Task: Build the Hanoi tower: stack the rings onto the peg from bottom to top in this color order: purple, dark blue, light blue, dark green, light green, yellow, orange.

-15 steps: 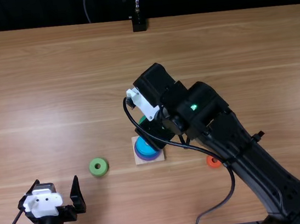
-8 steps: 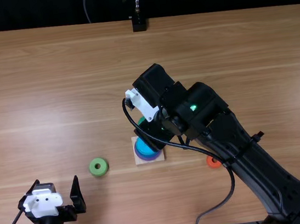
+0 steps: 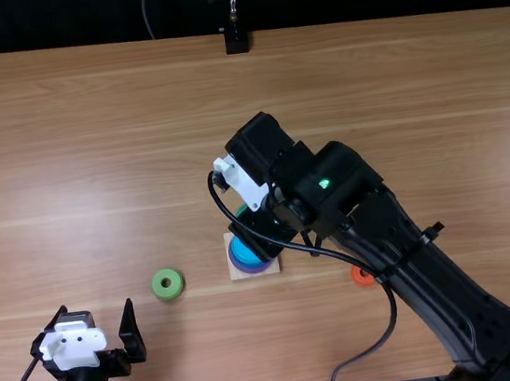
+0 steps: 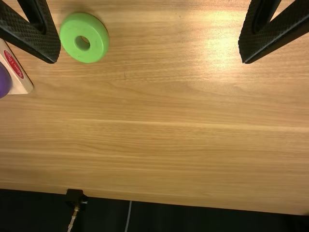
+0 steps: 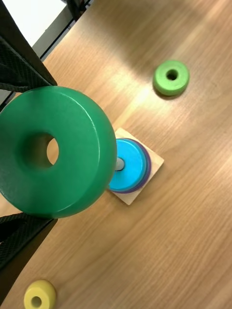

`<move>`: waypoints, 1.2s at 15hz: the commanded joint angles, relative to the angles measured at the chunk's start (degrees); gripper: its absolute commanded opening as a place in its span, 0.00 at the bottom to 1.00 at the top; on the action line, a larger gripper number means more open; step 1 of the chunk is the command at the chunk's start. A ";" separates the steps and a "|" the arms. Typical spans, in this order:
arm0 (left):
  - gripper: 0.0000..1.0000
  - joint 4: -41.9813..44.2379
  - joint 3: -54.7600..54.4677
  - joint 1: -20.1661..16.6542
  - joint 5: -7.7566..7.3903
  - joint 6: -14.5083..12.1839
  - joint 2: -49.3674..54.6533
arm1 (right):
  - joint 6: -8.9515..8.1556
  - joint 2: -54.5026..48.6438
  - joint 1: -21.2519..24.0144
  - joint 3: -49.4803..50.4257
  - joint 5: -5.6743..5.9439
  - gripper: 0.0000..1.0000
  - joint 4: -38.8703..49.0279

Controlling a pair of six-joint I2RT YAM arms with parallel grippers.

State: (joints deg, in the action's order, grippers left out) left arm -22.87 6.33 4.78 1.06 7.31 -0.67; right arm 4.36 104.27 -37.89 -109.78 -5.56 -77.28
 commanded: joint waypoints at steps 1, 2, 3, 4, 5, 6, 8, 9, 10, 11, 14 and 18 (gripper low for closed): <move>1.00 -4.44 -6.33 -0.21 -0.53 -0.67 0.67 | -0.14 0.85 -0.61 0.79 -0.77 0.00 0.01; 1.00 -4.44 -6.33 -0.21 -0.53 -0.67 0.67 | -0.14 1.02 -0.61 0.79 -0.87 0.00 0.01; 1.00 -4.34 -6.33 -0.21 -0.53 -0.67 0.67 | -0.14 1.11 -0.61 0.70 -0.87 0.00 0.12; 1.00 -4.44 -6.33 -0.21 -0.53 -0.67 0.67 | -0.14 1.11 -0.61 0.70 -0.87 0.00 0.22; 1.00 -4.34 -6.33 -0.21 -0.53 -0.67 0.67 | -0.14 1.11 -0.61 0.62 -0.87 0.00 0.22; 1.00 -4.34 -6.33 -0.21 -0.53 -0.67 0.67 | -0.14 1.29 -0.61 0.62 -0.87 0.00 0.33; 1.00 -4.44 -6.33 -0.21 -0.53 -0.67 0.67 | -0.14 2.78 -0.69 0.44 -0.87 0.00 0.43; 1.00 -4.34 -6.33 -0.21 -0.53 -0.67 0.67 | -0.14 3.40 -0.69 0.35 -0.87 0.00 0.43; 1.00 -4.34 -6.33 -0.21 -0.53 -0.67 0.67 | -0.14 3.66 -0.78 0.26 -0.87 0.00 0.43; 1.00 -4.44 -6.33 -0.21 -0.53 -0.67 0.67 | -0.14 3.66 -0.78 0.26 -0.87 0.00 0.43; 1.00 -4.44 -6.33 -0.21 -0.53 -0.67 0.67 | -0.14 3.66 -0.69 0.70 -0.87 0.00 0.33; 1.00 -4.34 -6.33 -0.21 -0.53 -0.67 0.67 | -0.14 3.66 -0.78 0.88 -0.45 1.00 -0.31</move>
State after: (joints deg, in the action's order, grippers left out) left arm -22.87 6.33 4.78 1.06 7.31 -0.69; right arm 4.36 107.72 -37.89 -109.80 -5.56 -77.34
